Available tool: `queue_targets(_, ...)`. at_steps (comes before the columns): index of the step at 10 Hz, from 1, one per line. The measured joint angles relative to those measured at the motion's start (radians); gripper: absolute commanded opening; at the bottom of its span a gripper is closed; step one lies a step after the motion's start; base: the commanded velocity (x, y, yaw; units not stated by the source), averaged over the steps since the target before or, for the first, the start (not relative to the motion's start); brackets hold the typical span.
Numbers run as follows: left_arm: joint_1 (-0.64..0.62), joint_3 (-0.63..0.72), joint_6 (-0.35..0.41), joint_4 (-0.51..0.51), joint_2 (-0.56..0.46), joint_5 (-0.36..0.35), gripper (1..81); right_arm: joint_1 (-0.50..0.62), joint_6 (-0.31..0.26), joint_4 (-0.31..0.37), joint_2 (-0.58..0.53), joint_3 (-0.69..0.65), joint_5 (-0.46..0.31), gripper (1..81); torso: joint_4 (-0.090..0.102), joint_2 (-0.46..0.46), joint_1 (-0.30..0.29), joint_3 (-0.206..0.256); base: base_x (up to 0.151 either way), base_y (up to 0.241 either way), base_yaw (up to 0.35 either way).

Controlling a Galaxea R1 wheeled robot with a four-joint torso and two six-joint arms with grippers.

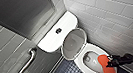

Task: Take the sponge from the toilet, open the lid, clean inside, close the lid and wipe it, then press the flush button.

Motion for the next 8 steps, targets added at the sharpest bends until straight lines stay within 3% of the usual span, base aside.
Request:
queue_targets(4, 0.000, 0.000, 0.005, 0.000, 0.000, 0.000, 81.1, -0.125, 0.068, -0.008, -0.033, 0.008, 0.263, 1.0, 0.000, 0.000, 0.000, 0.000, 0.000, 0.000, 0.000)
queue_targets(8, 0.000, 0.000, 0.011, 0.000, 0.000, 0.001, 81.1, -0.240, 0.116, -0.007, -0.053, 0.026, 0.476, 1.0, 0.000, 0.000, 0.000, 0.001, 0.000, 0.000, 0.000)
